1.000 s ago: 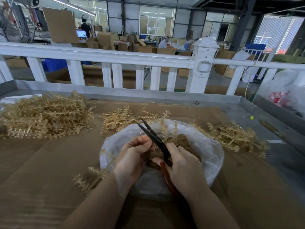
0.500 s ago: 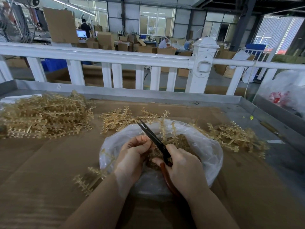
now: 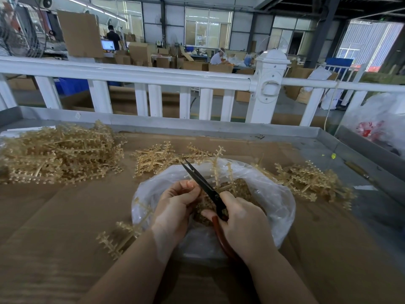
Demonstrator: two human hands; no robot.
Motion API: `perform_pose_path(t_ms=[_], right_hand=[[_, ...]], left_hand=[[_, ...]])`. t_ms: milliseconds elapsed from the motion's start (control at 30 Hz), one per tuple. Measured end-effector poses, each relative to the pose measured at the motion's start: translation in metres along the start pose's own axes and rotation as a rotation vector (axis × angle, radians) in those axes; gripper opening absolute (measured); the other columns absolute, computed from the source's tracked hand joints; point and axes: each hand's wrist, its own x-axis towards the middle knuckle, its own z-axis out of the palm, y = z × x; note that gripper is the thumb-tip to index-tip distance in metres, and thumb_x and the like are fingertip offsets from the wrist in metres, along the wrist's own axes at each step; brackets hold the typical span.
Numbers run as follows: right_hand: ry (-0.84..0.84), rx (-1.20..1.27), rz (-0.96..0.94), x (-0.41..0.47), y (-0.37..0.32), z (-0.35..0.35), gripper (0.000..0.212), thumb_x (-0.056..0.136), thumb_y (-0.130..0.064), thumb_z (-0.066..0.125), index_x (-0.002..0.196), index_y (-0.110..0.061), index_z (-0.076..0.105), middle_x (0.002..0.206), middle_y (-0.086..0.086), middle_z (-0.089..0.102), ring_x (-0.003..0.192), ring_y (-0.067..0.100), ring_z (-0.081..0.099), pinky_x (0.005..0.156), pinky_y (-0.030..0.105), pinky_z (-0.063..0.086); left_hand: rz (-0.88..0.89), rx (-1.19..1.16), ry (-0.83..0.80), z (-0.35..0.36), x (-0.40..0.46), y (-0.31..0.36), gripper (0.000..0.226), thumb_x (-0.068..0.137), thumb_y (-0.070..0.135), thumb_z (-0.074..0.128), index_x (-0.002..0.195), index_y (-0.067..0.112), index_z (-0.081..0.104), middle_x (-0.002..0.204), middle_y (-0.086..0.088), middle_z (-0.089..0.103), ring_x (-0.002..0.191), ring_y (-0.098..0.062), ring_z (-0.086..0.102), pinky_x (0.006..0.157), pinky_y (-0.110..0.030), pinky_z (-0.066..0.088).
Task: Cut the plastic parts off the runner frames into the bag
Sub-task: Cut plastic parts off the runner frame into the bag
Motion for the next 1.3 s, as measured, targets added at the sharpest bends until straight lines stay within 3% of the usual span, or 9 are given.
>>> perform_pose_path(t_ms=[300, 567, 667, 900, 1000, 1200, 1300], right_hand=[[-0.02, 0.013, -0.006, 0.0, 0.001, 0.0, 0.036, 0.087, -0.057, 0.052, 0.093, -0.022, 0.057, 0.071, -0.006, 0.06, 0.064, 0.013, 0.056, 0.058, 0.019, 0.034], [-0.053, 0.019, -0.007, -0.001, 0.002, 0.0, 0.041, 0.088, -0.061, 0.043, 0.098, -0.024, 0.055, 0.076, -0.007, 0.06, 0.069, 0.011, 0.057, 0.061, 0.02, 0.041], [-0.046, 0.025, -0.004, -0.001, 0.002, 0.0, 0.04, 0.088, -0.06, 0.044, 0.097, -0.023, 0.055, 0.076, -0.006, 0.06, 0.069, 0.013, 0.058, 0.061, 0.02, 0.04], [0.006, 0.016, -0.017, -0.001, 0.001, 0.0, 0.037, 0.086, -0.056, 0.054, 0.092, -0.02, 0.059, 0.071, -0.006, 0.061, 0.063, 0.012, 0.058, 0.056, 0.018, 0.038], [0.068, 0.083, 0.011, -0.001, 0.0, -0.003, 0.042, 0.084, -0.061, 0.049, 0.091, -0.021, 0.062, 0.071, -0.008, 0.061, 0.064, 0.009, 0.057, 0.057, 0.019, 0.044], [0.143, 0.254, 0.159, 0.009, -0.002, -0.012, 0.023, 0.083, -0.046, 0.064, 0.095, -0.027, 0.059, 0.077, -0.015, 0.06, 0.073, 0.0, 0.055, 0.064, 0.007, 0.039], [0.111, 0.377, 0.161, 0.017, -0.007, -0.015, 0.02, 0.085, -0.036, 0.068, 0.099, -0.025, 0.059, 0.082, -0.013, 0.062, 0.08, 0.001, 0.058, 0.07, 0.013, 0.044]], left_hand=[[-0.012, 0.024, 0.007, -0.001, 0.001, 0.0, 0.014, 0.086, -0.009, 0.052, 0.081, 0.003, 0.057, 0.087, -0.019, 0.067, 0.077, -0.026, 0.067, 0.069, -0.033, 0.059], [-0.006, 0.038, 0.015, -0.002, 0.0, -0.001, 0.016, 0.085, -0.009, 0.053, 0.077, 0.005, 0.058, 0.08, -0.015, 0.068, 0.073, -0.024, 0.067, 0.068, -0.033, 0.059], [-0.004, 0.048, 0.012, -0.003, 0.001, -0.002, 0.012, 0.083, -0.008, 0.054, 0.08, 0.003, 0.059, 0.083, -0.016, 0.067, 0.078, -0.025, 0.065, 0.075, -0.036, 0.057], [0.003, 0.045, 0.008, -0.004, 0.005, -0.005, 0.011, 0.083, -0.007, 0.055, 0.081, 0.003, 0.059, 0.083, -0.017, 0.068, 0.077, -0.027, 0.065, 0.073, -0.036, 0.057], [-0.001, 0.033, 0.023, -0.004, 0.005, -0.004, 0.013, 0.085, -0.006, 0.055, 0.081, 0.005, 0.06, 0.084, -0.017, 0.066, 0.079, -0.026, 0.064, 0.079, -0.038, 0.055], [-0.03, 0.038, 0.092, 0.006, 0.005, 0.003, 0.015, 0.088, -0.005, 0.056, 0.08, 0.007, 0.061, 0.075, -0.012, 0.067, 0.068, -0.022, 0.067, 0.059, -0.031, 0.058], [0.02, 0.079, 0.059, 0.011, 0.002, 0.005, 0.014, 0.087, -0.008, 0.056, 0.081, 0.004, 0.06, 0.068, -0.009, 0.068, 0.059, -0.018, 0.068, 0.051, -0.025, 0.055]])
